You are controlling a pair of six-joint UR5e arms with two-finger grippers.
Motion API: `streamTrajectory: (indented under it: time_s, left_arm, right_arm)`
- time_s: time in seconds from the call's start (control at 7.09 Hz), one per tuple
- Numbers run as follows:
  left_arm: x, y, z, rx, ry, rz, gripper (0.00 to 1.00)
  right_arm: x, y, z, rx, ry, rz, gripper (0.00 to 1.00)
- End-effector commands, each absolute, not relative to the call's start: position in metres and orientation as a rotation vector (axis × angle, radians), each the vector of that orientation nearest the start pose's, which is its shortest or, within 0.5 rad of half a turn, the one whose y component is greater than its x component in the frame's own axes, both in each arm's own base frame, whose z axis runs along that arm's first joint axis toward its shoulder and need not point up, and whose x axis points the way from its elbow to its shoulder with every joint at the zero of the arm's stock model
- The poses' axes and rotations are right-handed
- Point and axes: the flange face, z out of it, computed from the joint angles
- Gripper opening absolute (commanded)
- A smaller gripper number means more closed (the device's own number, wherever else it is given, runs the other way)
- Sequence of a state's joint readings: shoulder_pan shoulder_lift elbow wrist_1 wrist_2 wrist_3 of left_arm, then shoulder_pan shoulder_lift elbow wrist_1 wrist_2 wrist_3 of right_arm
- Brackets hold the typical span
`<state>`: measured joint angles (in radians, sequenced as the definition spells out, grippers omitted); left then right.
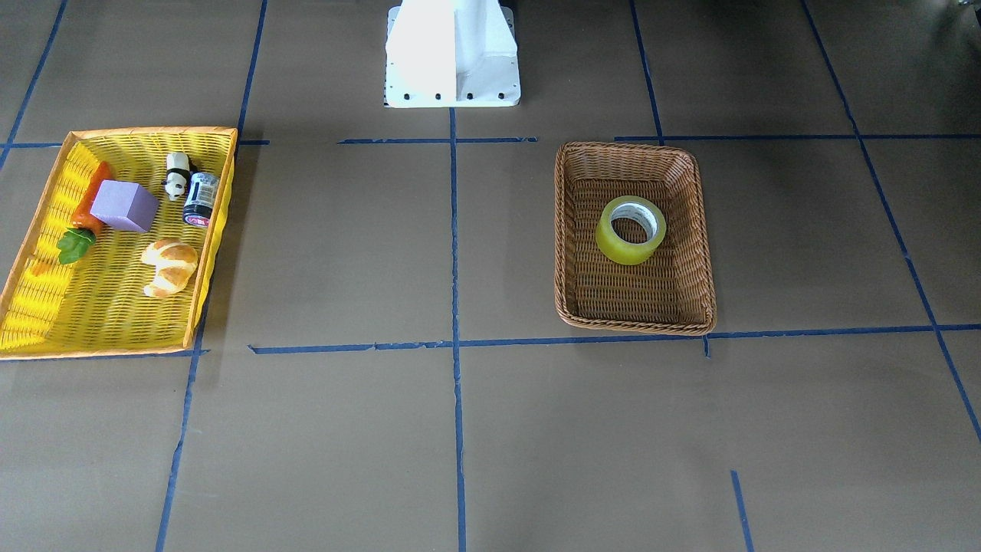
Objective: Move tape to another basket
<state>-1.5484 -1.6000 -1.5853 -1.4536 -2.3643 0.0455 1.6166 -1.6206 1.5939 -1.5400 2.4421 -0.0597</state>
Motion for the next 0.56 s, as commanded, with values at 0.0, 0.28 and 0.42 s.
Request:
streamTrajectory:
  time_s: [0.0, 0.28, 0.42]
  left_arm:
    - [-0.0588, -0.4805, 0.6614, -0.077, 0.793, 0.013, 1.00]
    - [-0.0588, -0.4730, 0.6679, -0.077, 0.794, 0.037, 1.00]
    - [-0.0588, -0.4730, 0.6679, -0.075, 0.794, 0.040, 1.00]
  right_arm:
    - [0.0785, -0.4674, 0.6606, 0.050, -0.873, -0.014, 1.00]
    - [0.0785, -0.4674, 0.6606, 0.050, -0.873, -0.013, 1.00]
    - [0.0785, -0.4674, 0.6606, 0.050, -0.873, -0.013, 1.00]
